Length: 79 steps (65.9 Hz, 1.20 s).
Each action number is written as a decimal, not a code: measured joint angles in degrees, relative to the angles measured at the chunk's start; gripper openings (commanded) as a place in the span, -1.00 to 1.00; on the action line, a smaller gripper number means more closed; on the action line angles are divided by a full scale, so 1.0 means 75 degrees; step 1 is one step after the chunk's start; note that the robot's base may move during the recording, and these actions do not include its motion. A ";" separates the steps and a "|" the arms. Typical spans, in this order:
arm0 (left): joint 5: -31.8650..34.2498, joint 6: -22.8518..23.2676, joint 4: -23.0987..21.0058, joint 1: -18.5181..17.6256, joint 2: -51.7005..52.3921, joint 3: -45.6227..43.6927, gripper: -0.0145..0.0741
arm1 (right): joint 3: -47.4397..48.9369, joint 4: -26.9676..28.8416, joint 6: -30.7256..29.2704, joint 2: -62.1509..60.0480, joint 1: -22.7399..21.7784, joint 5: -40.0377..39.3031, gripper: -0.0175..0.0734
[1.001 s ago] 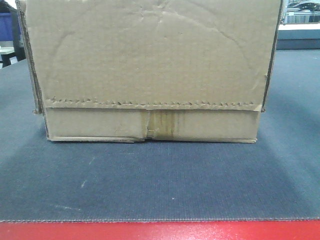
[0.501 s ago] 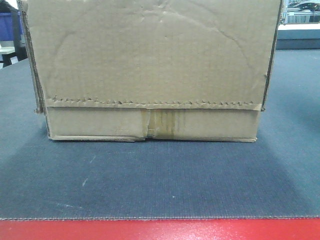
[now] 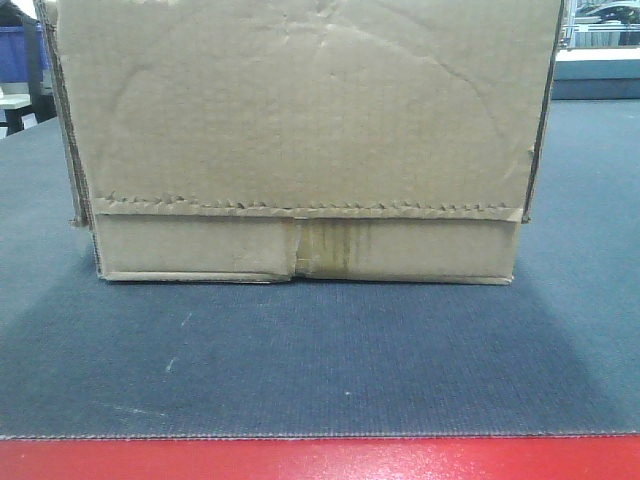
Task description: Grab carton from right shelf to conveyor
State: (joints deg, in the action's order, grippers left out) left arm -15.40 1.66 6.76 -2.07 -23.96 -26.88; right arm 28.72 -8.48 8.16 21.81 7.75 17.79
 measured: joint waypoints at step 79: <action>0.0273 -0.0013 -0.0358 0.0189 0.1848 0.1074 -0.63 | -0.0842 0.0000 0.0000 -0.1976 0.0000 -0.0138 -0.77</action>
State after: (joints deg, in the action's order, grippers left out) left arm -13.35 1.56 4.08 -0.65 -10.10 -18.82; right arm 22.41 -8.48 8.16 6.99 7.75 16.75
